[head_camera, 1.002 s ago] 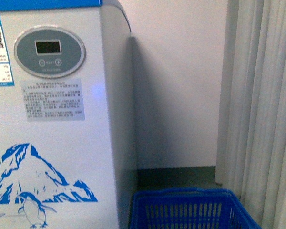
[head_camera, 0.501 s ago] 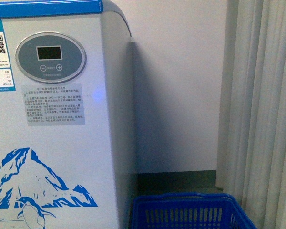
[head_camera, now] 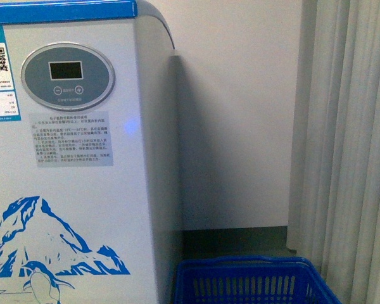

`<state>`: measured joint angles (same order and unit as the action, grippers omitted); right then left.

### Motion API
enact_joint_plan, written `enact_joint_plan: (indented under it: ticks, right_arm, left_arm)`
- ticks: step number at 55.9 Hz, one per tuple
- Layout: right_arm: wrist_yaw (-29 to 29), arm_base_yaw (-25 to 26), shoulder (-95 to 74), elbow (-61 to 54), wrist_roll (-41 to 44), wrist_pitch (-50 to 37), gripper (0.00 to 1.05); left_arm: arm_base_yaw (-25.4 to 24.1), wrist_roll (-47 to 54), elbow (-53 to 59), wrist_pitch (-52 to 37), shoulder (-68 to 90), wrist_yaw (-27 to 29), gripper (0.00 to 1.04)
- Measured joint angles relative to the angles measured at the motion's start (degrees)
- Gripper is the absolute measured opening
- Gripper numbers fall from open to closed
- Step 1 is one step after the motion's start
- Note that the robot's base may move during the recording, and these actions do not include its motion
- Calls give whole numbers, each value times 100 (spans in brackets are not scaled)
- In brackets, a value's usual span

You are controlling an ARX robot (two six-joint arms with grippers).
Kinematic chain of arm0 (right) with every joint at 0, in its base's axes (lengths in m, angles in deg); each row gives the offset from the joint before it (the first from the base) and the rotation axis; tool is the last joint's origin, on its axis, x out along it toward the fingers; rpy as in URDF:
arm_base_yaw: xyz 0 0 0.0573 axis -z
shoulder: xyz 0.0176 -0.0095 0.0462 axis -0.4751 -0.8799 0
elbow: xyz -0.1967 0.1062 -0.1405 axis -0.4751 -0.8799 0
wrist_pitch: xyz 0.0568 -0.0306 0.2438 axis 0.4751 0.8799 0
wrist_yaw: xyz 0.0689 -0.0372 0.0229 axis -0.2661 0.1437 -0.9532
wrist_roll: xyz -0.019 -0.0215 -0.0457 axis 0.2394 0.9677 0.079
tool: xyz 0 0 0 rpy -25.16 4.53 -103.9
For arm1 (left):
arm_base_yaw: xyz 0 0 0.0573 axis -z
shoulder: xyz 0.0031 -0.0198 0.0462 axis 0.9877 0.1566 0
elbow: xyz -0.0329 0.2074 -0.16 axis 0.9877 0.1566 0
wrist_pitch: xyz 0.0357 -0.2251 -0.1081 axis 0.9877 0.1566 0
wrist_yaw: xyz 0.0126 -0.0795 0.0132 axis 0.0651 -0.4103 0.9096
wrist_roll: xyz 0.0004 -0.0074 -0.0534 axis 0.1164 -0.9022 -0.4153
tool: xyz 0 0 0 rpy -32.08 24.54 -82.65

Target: Put drink in fridge

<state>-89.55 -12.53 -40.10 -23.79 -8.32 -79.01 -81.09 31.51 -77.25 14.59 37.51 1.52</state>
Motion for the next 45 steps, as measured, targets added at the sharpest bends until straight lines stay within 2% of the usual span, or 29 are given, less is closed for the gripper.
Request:
enact_joint_plan:
  ticks: [6, 11, 17, 45]
  right_arm:
    - [407, -468, 188, -90, 2, 28, 42]
    - [1351, -1200, 328, -184, 22, 83, 42]
    - [1388, -1508, 400, -278, 20, 83, 42]
    - [1464, -1563, 723, -463, 24, 57, 42]
  left_arm:
    - [0, 0, 0, 0, 0, -2, 97]
    - [0, 0, 0, 0, 0, 2, 97]
    - [0, 0, 0, 0, 0, -4, 97]
    - [0, 0, 0, 0, 0, 0, 97]
